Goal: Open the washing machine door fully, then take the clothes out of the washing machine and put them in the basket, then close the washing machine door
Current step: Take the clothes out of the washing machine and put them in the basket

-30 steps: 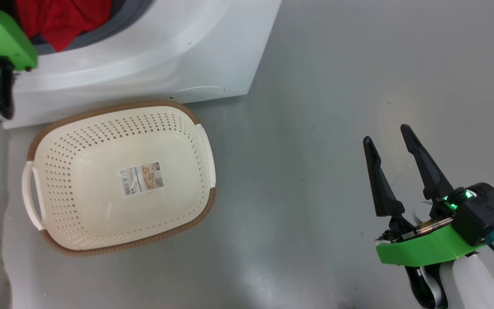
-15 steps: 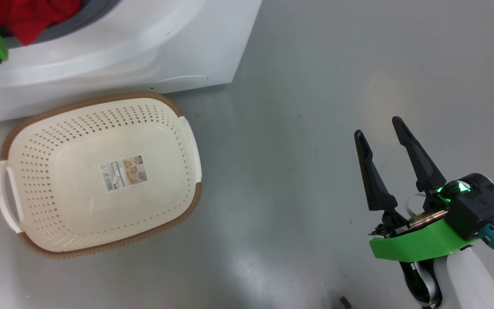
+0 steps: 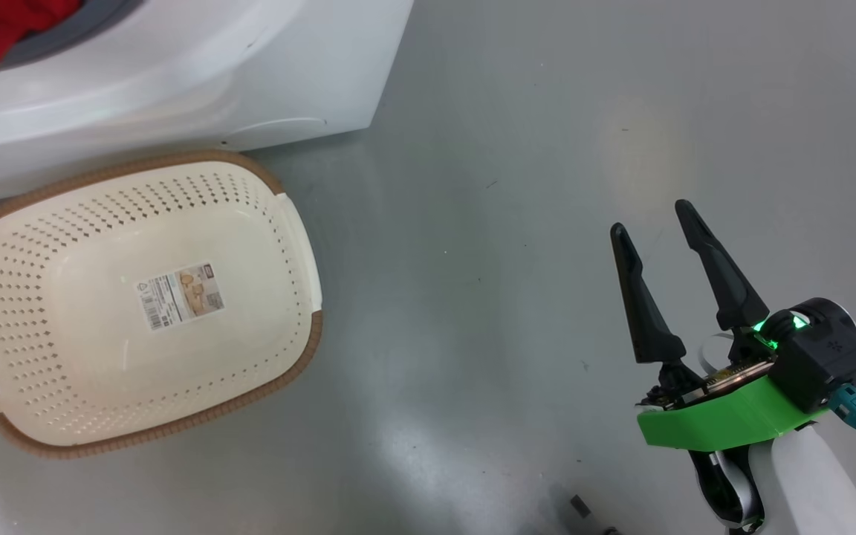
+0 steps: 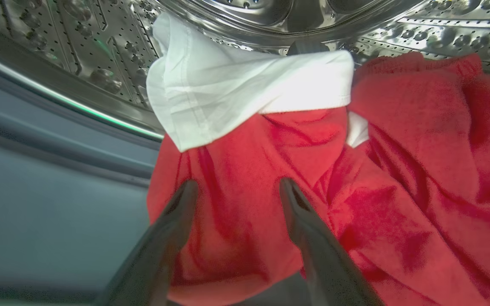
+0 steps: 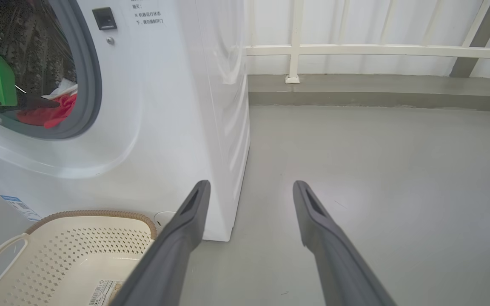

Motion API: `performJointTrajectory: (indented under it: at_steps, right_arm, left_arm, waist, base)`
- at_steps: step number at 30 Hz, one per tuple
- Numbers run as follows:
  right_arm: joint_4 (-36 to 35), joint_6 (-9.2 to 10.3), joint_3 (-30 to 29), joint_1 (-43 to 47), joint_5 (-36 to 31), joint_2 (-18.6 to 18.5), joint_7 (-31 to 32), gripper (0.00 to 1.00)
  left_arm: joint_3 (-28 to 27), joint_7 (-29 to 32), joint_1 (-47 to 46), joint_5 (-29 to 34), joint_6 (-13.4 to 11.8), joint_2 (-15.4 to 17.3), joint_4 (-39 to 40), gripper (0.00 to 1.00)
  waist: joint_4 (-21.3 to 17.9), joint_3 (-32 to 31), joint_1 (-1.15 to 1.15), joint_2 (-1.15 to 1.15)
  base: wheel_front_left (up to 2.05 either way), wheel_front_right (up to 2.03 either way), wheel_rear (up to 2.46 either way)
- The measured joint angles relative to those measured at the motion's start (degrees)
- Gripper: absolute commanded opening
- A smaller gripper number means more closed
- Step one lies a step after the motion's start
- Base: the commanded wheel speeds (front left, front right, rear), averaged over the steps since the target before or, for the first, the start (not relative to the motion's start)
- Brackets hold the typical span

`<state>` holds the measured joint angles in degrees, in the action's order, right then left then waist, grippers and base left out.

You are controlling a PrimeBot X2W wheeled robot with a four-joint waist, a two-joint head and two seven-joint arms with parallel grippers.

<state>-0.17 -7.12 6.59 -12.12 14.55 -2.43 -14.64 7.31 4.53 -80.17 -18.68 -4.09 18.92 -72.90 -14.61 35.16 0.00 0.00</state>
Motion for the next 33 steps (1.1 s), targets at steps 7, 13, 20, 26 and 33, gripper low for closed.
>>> performJointTrajectory:
  at_steps: [7,13,20,26,33]
  right_arm:
    - [-0.01,0.00,0.07,-0.04,0.15,0.00,0.00,1.00]
    - [-0.02,0.00,0.20,-0.12,0.23,0.00,0.00,1.00]
    - [-0.03,0.00,0.29,-0.19,0.52,0.00,0.00,1.00]
    - [0.00,0.00,0.27,-0.19,1.18,0.00,0.00,1.00]
    - [0.15,0.00,0.25,-0.19,1.20,0.00,0.00,1.00]
  left_arm:
    - [0.59,-0.01,0.00,-0.01,-0.66,0.16,-0.53,1.00]
    - [1.91,-0.15,-0.02,0.52,-1.27,0.64,-0.69,1.00]
    - [2.58,-0.15,-0.02,0.55,-1.44,0.73,-0.81,0.00]
    - [3.04,-0.42,-0.02,0.45,-0.86,0.82,-1.22,0.00]
    - [3.38,-3.74,-0.01,-0.07,0.18,0.63,-1.32,0.00]
  waist:
    - [-0.17,0.79,0.00,0.00]
    - [-0.17,1.42,0.00,0.00]
    - [-0.12,1.64,0.00,0.00]
    - [0.12,1.58,0.00,0.00]
    - [0.78,1.13,0.00,0.00]
  base:
    - [0.00,0.00,0.00]
    - [0.00,0.00,0.00]
    - [0.00,0.00,0.00]
    - [0.00,0.00,0.00]
    - [0.00,0.00,0.00]
